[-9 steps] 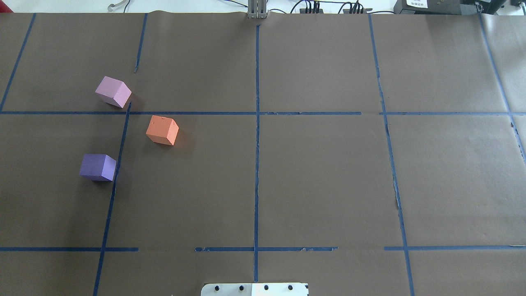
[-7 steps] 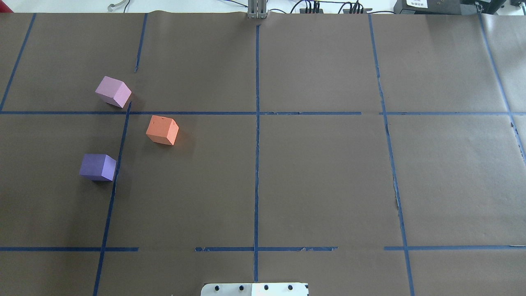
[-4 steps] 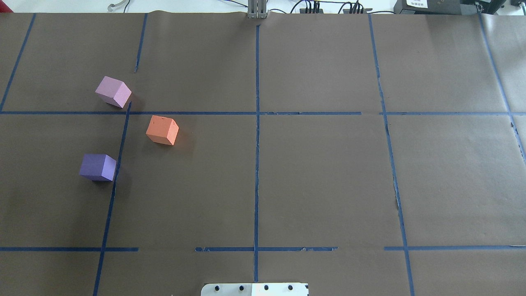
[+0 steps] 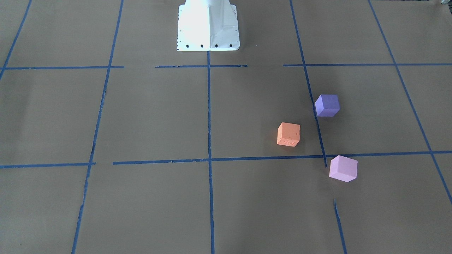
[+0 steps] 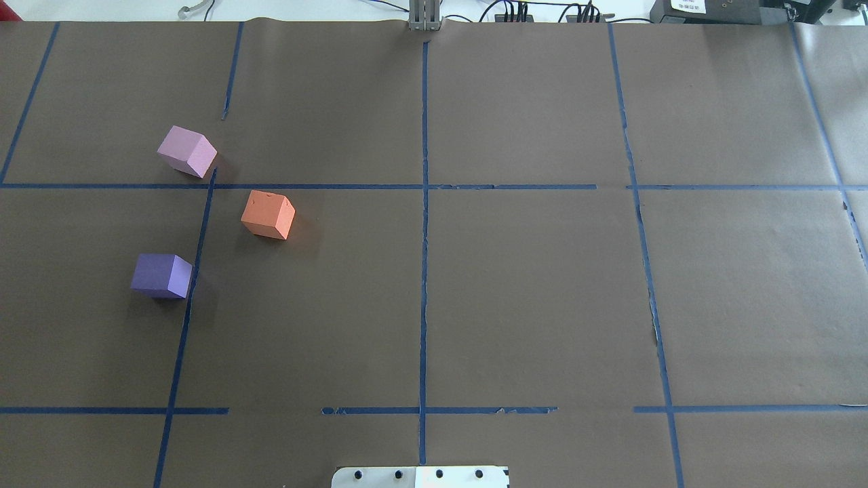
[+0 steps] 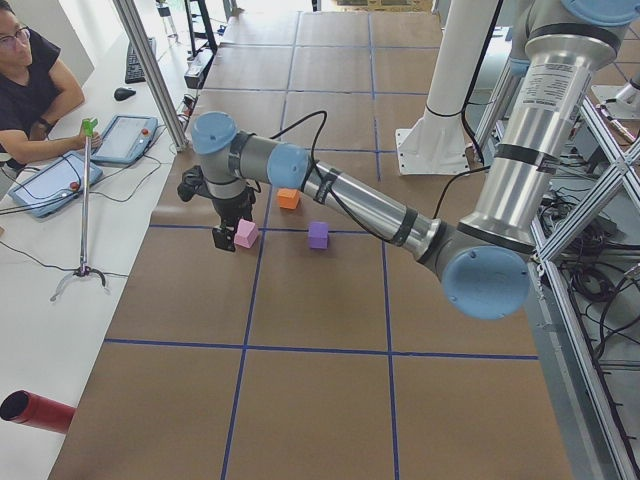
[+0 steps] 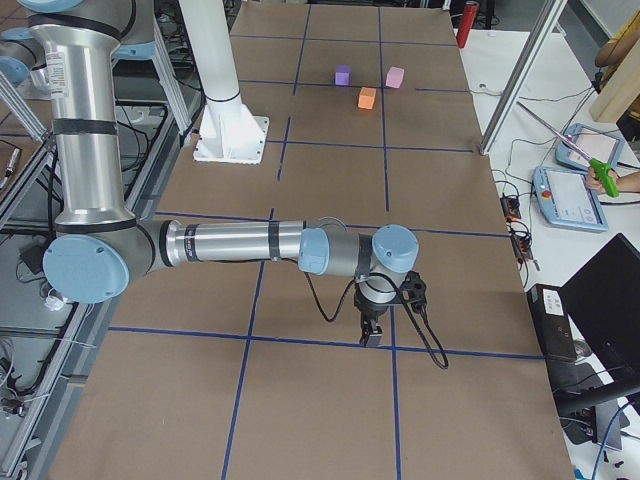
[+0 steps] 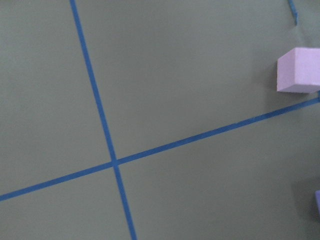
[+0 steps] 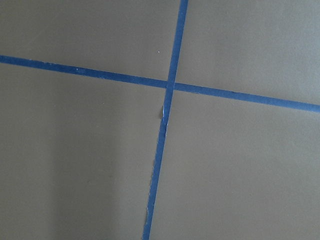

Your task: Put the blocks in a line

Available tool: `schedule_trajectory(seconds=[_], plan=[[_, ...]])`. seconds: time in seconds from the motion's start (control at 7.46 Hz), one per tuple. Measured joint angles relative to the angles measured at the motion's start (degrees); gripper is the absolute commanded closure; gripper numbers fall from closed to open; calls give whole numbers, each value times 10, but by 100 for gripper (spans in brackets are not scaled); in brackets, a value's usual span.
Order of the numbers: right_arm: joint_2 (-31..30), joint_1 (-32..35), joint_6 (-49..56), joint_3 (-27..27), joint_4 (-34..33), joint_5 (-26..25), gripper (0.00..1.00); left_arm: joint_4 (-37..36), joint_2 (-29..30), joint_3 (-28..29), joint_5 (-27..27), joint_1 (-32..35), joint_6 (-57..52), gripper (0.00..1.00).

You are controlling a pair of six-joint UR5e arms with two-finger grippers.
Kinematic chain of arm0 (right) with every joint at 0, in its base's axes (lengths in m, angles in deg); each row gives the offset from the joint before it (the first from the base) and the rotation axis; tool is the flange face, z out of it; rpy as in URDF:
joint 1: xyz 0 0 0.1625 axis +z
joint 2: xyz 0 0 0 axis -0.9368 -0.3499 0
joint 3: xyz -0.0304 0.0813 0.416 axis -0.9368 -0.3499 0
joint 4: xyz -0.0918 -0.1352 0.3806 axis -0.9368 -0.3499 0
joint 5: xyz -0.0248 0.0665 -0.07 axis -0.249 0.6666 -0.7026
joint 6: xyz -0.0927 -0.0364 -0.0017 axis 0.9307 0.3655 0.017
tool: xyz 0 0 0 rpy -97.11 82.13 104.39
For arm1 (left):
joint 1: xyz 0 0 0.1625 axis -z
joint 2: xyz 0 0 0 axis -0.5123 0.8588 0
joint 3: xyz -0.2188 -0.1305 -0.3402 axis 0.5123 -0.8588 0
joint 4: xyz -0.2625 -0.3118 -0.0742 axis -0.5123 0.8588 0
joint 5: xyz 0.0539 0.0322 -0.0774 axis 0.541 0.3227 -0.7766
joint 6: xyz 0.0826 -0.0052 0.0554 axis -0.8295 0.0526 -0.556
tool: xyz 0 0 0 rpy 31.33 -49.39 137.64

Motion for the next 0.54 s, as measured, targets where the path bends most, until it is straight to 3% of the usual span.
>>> schedule_trajectory(seconds=[0.54], plan=[[0,0,0,0,0,0,0,11,86,14,21,-141,196,0]])
